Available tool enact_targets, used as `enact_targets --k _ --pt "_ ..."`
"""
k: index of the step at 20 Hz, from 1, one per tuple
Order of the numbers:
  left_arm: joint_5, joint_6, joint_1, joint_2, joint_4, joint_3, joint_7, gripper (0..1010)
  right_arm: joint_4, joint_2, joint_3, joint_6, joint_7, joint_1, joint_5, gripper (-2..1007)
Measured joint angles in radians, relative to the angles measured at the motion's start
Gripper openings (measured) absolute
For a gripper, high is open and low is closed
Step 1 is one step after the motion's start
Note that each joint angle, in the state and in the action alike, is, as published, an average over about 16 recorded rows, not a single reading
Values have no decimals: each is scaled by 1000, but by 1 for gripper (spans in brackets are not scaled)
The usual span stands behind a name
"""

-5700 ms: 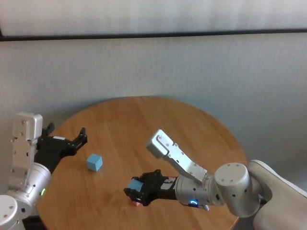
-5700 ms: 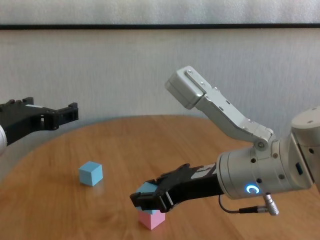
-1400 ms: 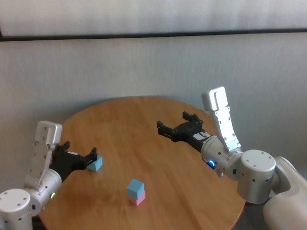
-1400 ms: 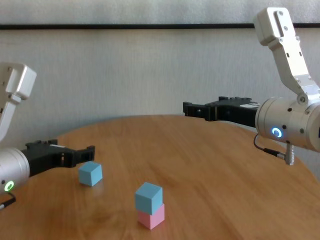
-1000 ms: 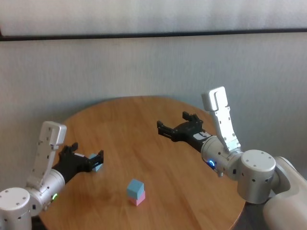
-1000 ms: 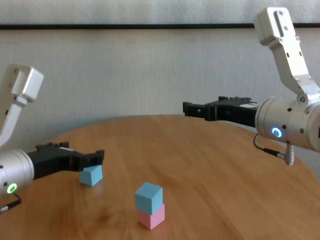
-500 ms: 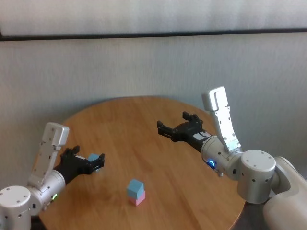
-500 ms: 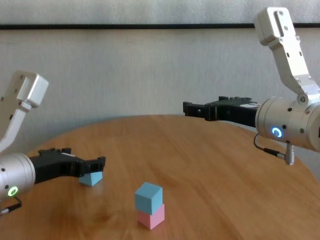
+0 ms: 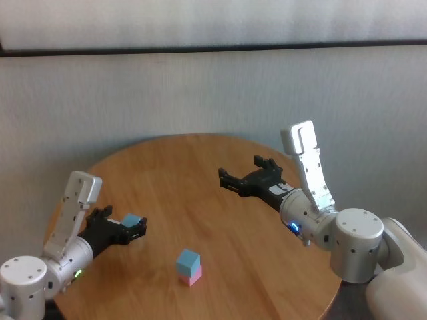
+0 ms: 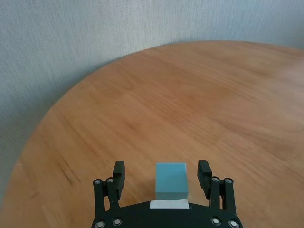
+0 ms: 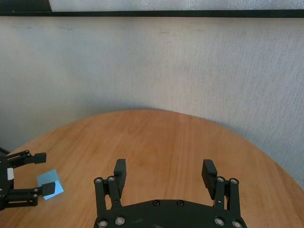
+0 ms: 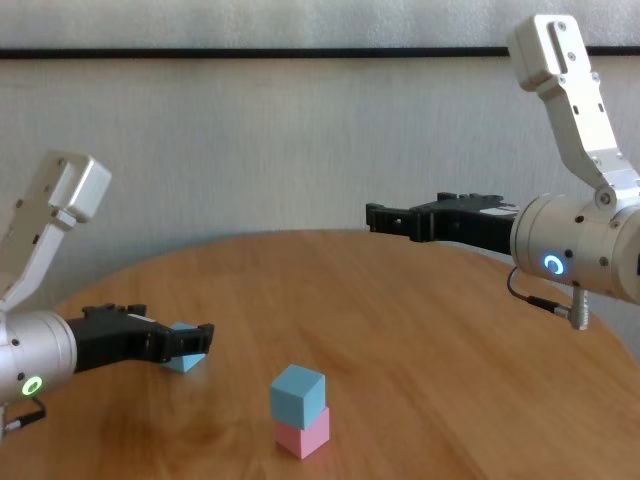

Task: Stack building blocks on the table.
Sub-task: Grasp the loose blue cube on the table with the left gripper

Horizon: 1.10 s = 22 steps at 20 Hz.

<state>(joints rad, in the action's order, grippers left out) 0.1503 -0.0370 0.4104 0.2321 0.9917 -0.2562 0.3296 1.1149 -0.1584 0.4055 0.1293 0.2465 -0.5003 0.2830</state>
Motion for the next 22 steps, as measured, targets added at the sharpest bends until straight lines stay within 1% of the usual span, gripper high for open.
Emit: enact_targets --k 10,22 --pt "-17 -14 20 -4 -27 -8 -8 1000 0 0 0 0 0 0 0 1005" --pt "-15 -54 33 -11 -46 -5 -6 1000 0 0 0 0 0 0 0 1005"
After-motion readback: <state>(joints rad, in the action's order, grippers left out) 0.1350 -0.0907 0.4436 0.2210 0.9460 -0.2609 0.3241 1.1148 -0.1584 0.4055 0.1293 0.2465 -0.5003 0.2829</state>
